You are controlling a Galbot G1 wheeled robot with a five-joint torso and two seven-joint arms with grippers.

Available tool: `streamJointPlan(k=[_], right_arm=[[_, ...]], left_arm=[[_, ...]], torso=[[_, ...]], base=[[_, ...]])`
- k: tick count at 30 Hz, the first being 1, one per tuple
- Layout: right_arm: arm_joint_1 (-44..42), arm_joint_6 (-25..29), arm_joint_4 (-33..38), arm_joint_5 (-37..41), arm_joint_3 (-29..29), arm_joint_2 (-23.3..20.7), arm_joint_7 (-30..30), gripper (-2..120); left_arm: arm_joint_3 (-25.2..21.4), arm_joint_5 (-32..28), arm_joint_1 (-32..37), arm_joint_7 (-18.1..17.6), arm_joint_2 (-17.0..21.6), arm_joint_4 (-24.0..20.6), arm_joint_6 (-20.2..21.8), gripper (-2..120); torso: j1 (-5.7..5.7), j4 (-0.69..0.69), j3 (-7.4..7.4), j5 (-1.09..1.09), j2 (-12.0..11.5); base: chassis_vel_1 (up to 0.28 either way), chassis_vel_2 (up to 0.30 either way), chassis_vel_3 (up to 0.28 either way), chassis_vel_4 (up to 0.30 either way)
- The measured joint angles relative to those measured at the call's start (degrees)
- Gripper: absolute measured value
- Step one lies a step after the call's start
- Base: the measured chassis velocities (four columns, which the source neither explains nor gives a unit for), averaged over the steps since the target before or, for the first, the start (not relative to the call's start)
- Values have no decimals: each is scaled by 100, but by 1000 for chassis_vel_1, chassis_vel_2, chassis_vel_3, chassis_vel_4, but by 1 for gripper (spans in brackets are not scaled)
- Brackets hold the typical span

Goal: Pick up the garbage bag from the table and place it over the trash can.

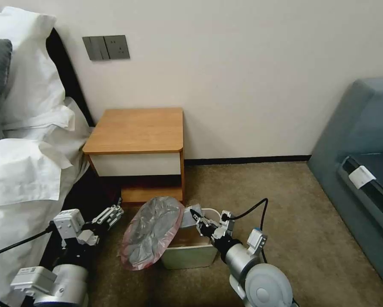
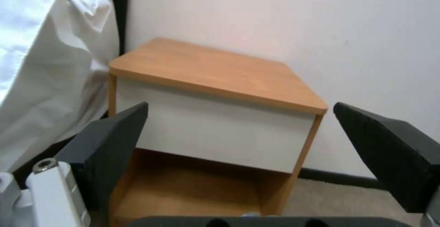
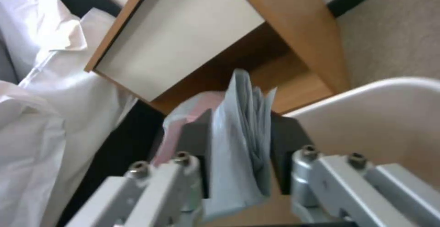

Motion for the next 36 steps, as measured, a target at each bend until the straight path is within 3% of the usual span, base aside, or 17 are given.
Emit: streamJointPlan(k=[5, 9, 12, 14, 17, 27, 36], right_arm=[[-98, -38, 152, -41, 140, -81, 64, 52], [-131, -39, 216, -60, 200, -106, 88, 60], [-129, -37, 311, -65, 339, -98, 142, 78], [-115, -37, 332, -64, 375, -94, 154, 81], [-91, -32, 367, -101, 423, -91, 170, 96], [-59, -6, 349, -223, 420, -20, 202, 100], [-44, 27, 394, -363, 500, 56, 260, 100]], left_arm=[[25, -12, -16, 7, 18, 0, -3, 100], [27, -13, -19, 7, 20, 0, -4, 100], [31, -14, -25, 7, 26, 0, -5, 100], [35, -14, -28, 7, 28, 0, -5, 100], [79, 23, -44, 40, 50, 0, -6, 100], [227, 245, -97, 183, 139, 0, -14, 100], [685, 1213, -55, 197, 485, 0, 10, 100]], torso=[[0, 0, 0, 0, 0], [0, 0, 0, 0, 0], [0, 0, 0, 0, -1], [0, 0, 0, 0, 0], [0, 0, 1, 0, -1], [0, 0, 0, 0, -1], [0, 0, 0, 0, -1]], base=[[0, 0, 0, 0], [0, 0, 0, 0], [0, 0, 0, 0], [0, 0, 0, 0], [0, 0, 0, 0], [0, 0, 0, 0], [0, 0, 0, 0]])
